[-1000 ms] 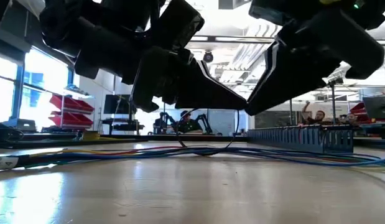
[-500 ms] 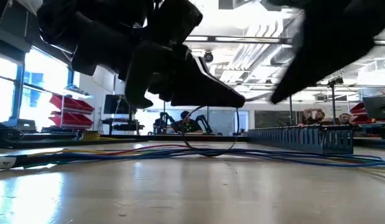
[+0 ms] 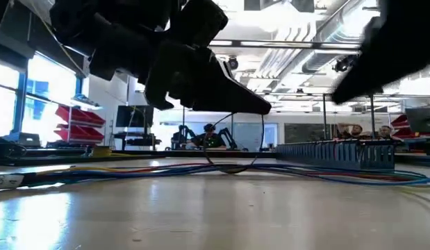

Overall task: Ziptie cables
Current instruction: Wrap the left black zip tie on the cables

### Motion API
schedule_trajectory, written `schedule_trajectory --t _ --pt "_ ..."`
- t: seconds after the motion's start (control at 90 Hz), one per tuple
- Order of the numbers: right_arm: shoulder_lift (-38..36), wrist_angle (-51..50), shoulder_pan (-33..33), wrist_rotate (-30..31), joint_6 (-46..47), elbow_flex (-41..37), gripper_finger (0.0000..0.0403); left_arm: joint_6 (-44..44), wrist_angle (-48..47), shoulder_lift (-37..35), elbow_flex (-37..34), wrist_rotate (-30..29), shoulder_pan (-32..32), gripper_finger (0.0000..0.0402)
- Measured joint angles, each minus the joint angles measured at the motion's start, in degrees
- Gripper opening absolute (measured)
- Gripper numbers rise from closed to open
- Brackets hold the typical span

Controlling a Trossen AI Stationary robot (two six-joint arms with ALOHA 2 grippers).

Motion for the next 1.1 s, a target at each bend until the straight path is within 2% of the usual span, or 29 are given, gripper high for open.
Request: schedule_trajectory --t 0.2,0.322,0.433,0.567,0.978,1.1 --pt "-0.1 6.97 -3.38 3.09 -17.55 0.0 0.0108 -1.62 -0.23 0.0 0.0 3.07 -0.11 0.0001" --pt "-0.12 4.13 -4.68 4.26 -19.73 0.0 0.0148 -1.62 -0.15 0.02 0.0 3.1 -0.34 0.0001" --pt "0.16 2.86 -6.07 2.26 -19.84 -0.04 0.0156 -1.64 -0.13 0.02 0.0 3.1 -0.46 0.0001" --pt "0.52 2.92 -7.01 1.6 -19.94 -0.07 0.0134 -1.66 -0.13 0.04 0.0 3.12 -0.48 0.0001" --pt "0.52 1.98 -7.97 -0.39 -19.91 -0.28 0.0013 -2.12 -0.28 0.13 0.02 3.19 -0.48 0.0001" --pt "0.52 1.46 -7.99 -1.9 -17.76 -0.28 0.0003 -2.15 -0.32 0.13 0.02 3.11 -0.52 0.0001"
